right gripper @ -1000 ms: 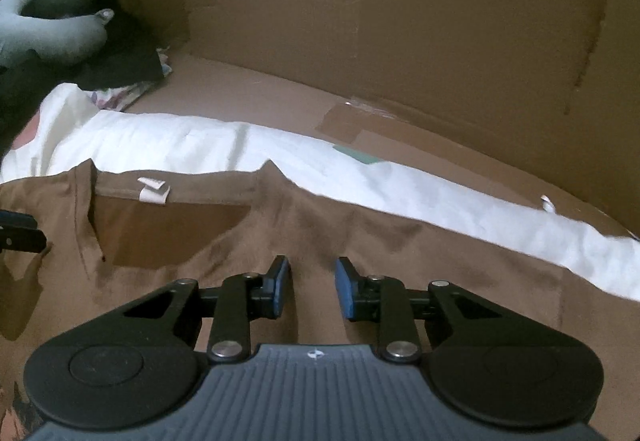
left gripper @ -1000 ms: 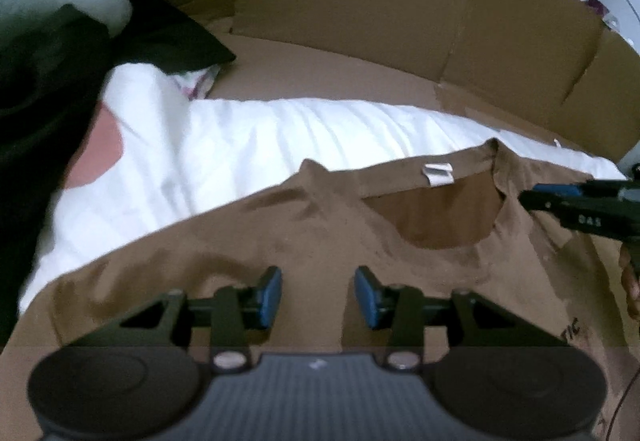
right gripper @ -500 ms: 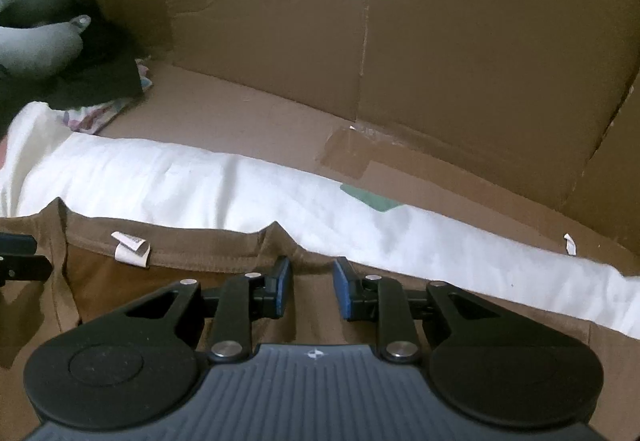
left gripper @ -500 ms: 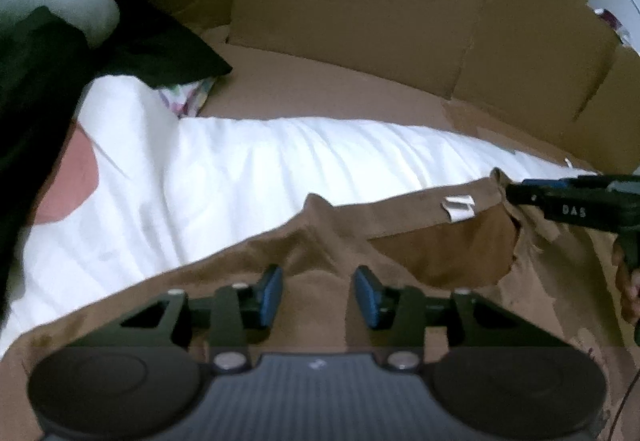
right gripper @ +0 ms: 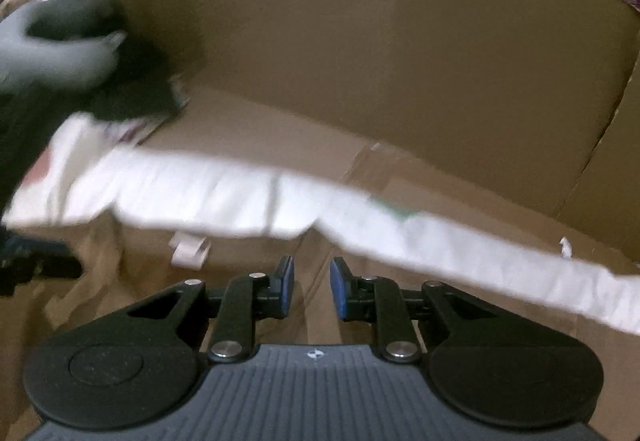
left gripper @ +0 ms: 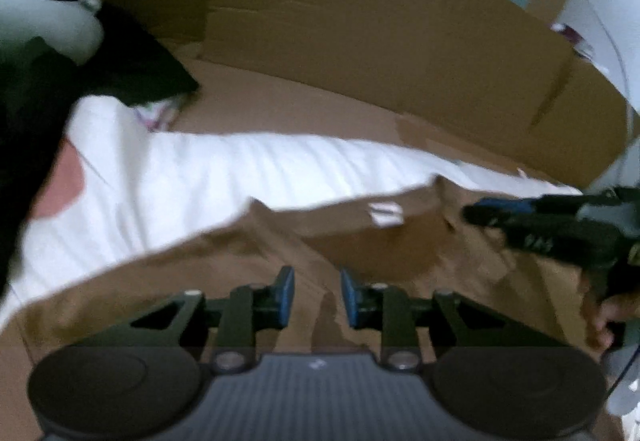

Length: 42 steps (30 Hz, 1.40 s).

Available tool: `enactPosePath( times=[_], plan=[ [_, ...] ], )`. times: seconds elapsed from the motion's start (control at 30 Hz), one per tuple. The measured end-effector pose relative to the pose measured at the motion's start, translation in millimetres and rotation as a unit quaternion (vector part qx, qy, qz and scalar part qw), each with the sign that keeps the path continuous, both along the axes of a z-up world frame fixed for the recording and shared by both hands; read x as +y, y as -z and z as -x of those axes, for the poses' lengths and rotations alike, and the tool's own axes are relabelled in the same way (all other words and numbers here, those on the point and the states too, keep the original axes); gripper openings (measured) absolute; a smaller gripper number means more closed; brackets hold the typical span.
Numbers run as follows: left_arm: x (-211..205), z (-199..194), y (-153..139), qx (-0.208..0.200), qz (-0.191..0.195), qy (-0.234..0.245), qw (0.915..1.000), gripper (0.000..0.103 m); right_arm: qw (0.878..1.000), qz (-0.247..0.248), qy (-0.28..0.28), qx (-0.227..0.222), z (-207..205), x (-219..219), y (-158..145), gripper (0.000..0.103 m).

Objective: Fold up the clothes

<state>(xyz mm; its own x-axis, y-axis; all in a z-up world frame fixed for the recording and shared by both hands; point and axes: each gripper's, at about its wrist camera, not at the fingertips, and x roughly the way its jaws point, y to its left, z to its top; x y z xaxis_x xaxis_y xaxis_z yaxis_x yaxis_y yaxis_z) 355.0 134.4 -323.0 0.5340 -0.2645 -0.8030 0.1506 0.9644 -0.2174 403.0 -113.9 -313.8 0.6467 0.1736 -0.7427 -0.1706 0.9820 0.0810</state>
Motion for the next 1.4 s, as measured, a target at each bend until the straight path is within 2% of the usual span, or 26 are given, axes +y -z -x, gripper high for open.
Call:
enactPosePath(
  times=[0.07, 0.13, 0.3, 0.4, 0.53, 0.67, 0.83, 1.03, 1.17, 1.23, 1.4],
  plan=[
    [-11.5, 9.2, 1.4, 0.001, 0.001, 0.008, 1.0000, 0.030, 1.000, 0.003, -0.018, 0.002, 14.5, 5.1, 1.4, 0.028],
    [-20.8, 17.9, 3.1, -0.004, -0.001, 0.016, 0.9999, 0.034, 0.999, 0.006, -0.037, 0.004, 29.1, 10.2, 2.7, 0.036],
    [-38.8, 25.1, 20.4, 0.008, -0.019, 0.032, 0.9993, 0.034, 0.998, 0.020, -0.066, 0.011, 53.8, 25.7, 6.1, 0.046],
    [-41.5, 22.8, 34.4, 0.019, -0.023, 0.023, 0.9993, 0.034, 0.996, 0.042, -0.070, 0.032, 52.0, 35.9, 22.1, 0.046],
    [-37.7, 11.7, 43.4, 0.019, -0.008, 0.003, 0.9998, 0.034, 0.997, 0.052, -0.061, 0.024, 48.4, 45.4, 32.4, 0.046],
    [-43.7, 0.8, 43.6, 0.015, -0.024, -0.006, 0.9996, 0.033, 0.998, 0.040, -0.051, 0.023, 40.3, 43.3, 33.4, 0.046],
    [-41.4, -6.9, 43.4, 0.015, -0.015, -0.029, 0.9994, 0.032, 0.999, 0.024, -0.039, 0.022, 30.0, 39.7, 34.4, 0.046],
    [-31.1, -12.1, 33.7, 0.021, 0.014, -0.047, 0.9986, 0.032, 1.000, -0.011, 0.009, 0.027, 24.5, 34.2, 25.4, 0.045],
    [-17.5, -3.5, 20.4, 0.018, 0.030, -0.063, 0.9974, 0.035, 1.000, -0.013, 0.013, -0.004, 46.6, 26.8, 9.9, 0.045],
    [-12.1, 1.7, 15.5, 0.022, 0.036, -0.068, 0.9968, 0.036, 1.000, -0.015, 0.018, -0.004, 56.9, 17.9, 2.9, 0.046],
    [-9.0, 14.6, 3.3, 0.023, 0.025, -0.074, 0.9966, 0.036, 1.000, -0.007, 0.021, 0.006, 81.0, -10.9, -24.5, 0.046]
  ],
)
